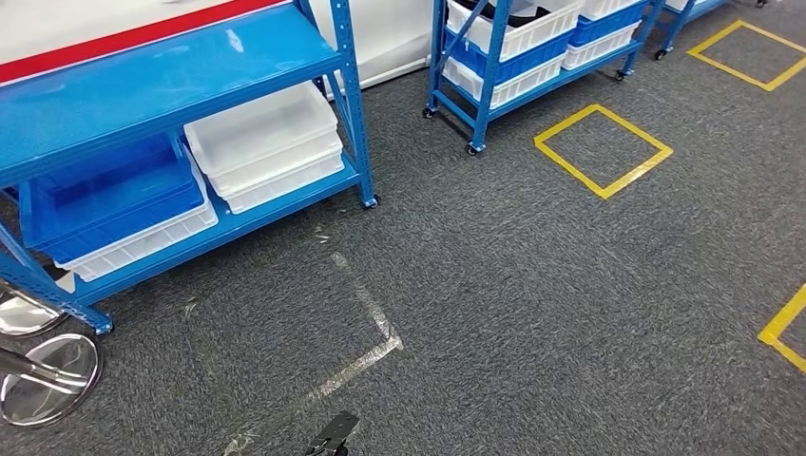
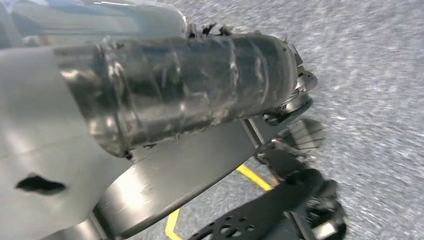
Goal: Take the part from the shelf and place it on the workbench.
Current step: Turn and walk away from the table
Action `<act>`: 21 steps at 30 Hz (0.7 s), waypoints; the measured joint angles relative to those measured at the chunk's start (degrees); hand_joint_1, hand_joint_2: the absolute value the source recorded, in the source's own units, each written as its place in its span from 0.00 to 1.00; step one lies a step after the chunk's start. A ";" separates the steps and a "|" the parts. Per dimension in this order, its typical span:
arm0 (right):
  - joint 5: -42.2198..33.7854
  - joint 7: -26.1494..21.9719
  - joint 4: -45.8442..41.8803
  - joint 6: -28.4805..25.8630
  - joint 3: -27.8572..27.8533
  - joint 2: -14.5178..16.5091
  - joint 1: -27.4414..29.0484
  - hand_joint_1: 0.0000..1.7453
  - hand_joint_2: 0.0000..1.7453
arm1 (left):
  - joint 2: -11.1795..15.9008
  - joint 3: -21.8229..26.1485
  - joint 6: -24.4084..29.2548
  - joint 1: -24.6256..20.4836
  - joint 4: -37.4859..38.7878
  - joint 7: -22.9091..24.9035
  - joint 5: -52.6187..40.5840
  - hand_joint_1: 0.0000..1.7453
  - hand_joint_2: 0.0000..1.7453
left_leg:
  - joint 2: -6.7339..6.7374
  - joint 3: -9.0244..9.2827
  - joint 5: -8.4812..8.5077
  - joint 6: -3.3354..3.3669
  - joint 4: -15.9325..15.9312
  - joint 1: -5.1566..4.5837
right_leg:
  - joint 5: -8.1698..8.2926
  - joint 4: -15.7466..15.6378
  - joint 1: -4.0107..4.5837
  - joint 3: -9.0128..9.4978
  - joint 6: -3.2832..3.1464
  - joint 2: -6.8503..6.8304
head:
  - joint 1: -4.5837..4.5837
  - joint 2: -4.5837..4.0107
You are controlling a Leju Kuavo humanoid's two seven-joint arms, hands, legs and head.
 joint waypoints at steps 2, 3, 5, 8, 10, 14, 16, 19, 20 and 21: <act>0.14 -0.05 -0.01 0.08 0.21 0.02 -0.10 0.00 0.00 | 0.04 -0.03 -0.08 0.09 -0.01 0.13 0.04 0.00 0.00 | 2.33 4.49 3.18 0.27 -8.16 -0.28 | -0.45 0.15 0.18 0.42 0.43 -1.06 | -0.04 0.00; 0.16 -0.08 -0.02 0.12 0.33 0.02 -0.13 0.00 0.00 | 0.04 -0.04 -0.11 0.08 -0.01 0.16 0.05 0.00 0.00 | 3.30 5.92 3.88 0.63 -10.88 -0.47 | -0.67 0.24 0.37 0.54 0.69 -1.55 | 0.02 0.00; 0.29 -0.07 -0.02 0.18 0.66 0.02 -0.15 0.00 0.00 | 0.02 -0.06 -0.13 0.05 -0.01 0.15 0.03 0.00 0.00 | 3.55 6.54 3.78 1.36 -12.37 -0.86 | -0.91 0.29 0.76 0.70 1.17 -2.61 | 0.24 0.00; 1.54 0.04 -0.03 0.40 1.35 0.00 -0.40 0.00 0.00 | 0.05 -0.09 -0.20 0.31 0.00 0.25 -0.06 0.00 0.00 | 1.69 6.55 4.03 2.50 -12.85 -0.60 | -2.00 1.19 0.56 0.64 2.04 -1.88 | 0.47 0.00; 2.49 0.08 -0.05 0.63 1.86 0.01 -0.52 0.00 0.00 | 0.02 -0.10 -0.31 0.13 -0.01 0.32 -0.26 0.00 0.00 | 0.55 6.67 4.24 3.14 -13.15 -0.36 | -4.85 6.04 0.29 -1.57 2.46 1.22 | 0.81 0.00; 3.10 0.03 -0.08 0.87 2.95 0.02 -0.99 0.00 0.00 | -0.08 -0.13 -0.64 0.04 -0.01 0.57 -0.49 0.00 0.00 | -2.22 6.68 4.24 3.40 -12.98 -0.45 | -7.62 16.45 0.35 -6.81 2.49 3.01 | 0.97 0.00; 3.11 0.06 -0.09 1.09 3.43 0.02 -1.08 0.00 0.00 | -0.08 -0.14 -0.74 0.07 -0.01 0.72 -0.49 0.00 0.00 | -3.94 6.73 4.18 3.31 -12.70 -0.41 | -3.43 10.89 0.20 -4.63 2.27 3.66 | 0.98 0.00; 3.03 0.11 -0.09 1.36 4.27 0.03 -1.01 0.00 0.00 | -0.08 -0.15 -0.80 -0.01 -0.01 0.91 -0.49 0.00 0.00 | -6.04 6.22 4.17 2.66 -12.14 -0.39 | -0.26 2.22 -0.08 -1.24 1.96 7.00 | 0.93 0.00; 2.98 0.14 -0.09 1.37 4.45 0.03 -1.01 0.00 0.00 | -0.07 -0.15 -0.80 0.02 0.00 0.98 -0.50 0.00 0.00 | -6.59 5.97 4.29 2.31 -12.17 -0.34 | -0.57 1.77 0.01 -1.11 1.82 7.48 | 0.93 0.00; 2.93 0.16 -0.11 1.38 4.61 0.03 -1.05 0.00 0.00 | -0.07 -0.16 -0.81 0.08 0.01 1.07 -0.50 0.00 0.00 | -7.17 5.76 4.45 1.92 -12.22 -0.29 | -0.45 1.46 0.03 -0.96 1.54 7.11 | 0.90 0.00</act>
